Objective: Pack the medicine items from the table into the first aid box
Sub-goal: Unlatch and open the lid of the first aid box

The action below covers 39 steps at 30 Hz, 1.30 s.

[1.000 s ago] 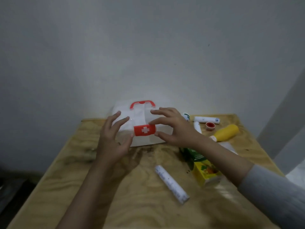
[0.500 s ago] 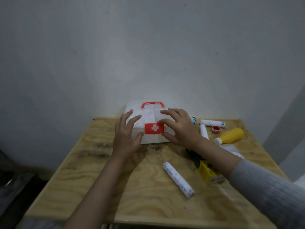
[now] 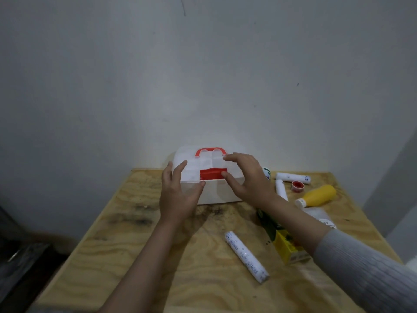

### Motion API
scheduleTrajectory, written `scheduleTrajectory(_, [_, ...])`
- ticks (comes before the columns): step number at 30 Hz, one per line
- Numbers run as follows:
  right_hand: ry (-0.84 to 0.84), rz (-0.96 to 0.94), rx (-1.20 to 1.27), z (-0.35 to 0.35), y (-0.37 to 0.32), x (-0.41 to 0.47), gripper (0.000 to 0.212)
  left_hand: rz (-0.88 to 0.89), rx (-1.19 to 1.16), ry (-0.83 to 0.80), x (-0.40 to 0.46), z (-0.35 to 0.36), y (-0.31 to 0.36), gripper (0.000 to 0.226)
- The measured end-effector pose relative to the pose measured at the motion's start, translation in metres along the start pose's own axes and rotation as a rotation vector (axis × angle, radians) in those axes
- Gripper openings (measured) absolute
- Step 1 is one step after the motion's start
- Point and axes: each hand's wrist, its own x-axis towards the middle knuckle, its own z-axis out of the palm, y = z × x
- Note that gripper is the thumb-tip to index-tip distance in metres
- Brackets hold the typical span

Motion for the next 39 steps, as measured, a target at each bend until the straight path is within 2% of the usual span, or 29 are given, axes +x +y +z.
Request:
scheduleTrajectory(5, [0.032,0.011,0.011,0.011,0.007,-0.007,0.008,-0.014,0.002,-0.007,0.000,0.000,-0.001,0.070])
scheduleTrajectory(10, [-0.009,-0.031,-0.019,0.013,0.015,-0.009,0.024,-0.040,0.014,-0.018,0.000,0.000,0.001,0.070])
scheduleTrajectory(16, [-0.021,0.002,-0.055,0.009,0.009,-0.014,0.030,-0.049,0.014,-0.014,0.001,-0.001,0.004,0.077])
scheduleTrajectory(25, [0.132,-0.012,-0.062,-0.011,0.002,0.025,0.030,-0.073,-0.082,-0.085,0.000,-0.016,0.008,0.106])
scheduleTrajectory(31, [0.342,0.159,-0.074,-0.026,-0.003,0.064,0.026,-0.097,-0.083,-0.130,-0.002,-0.020,0.000,0.106])
scheduleTrajectory(36, [0.336,0.209,-0.030,-0.030,0.007,0.094,0.021,-0.151,-0.108,-0.159,-0.005,-0.022,-0.004,0.098])
scheduleTrajectory(39, [0.309,0.244,-0.084,-0.029,0.022,0.101,0.024,-0.148,-0.095,-0.175,-0.006,-0.022,-0.005,0.088])
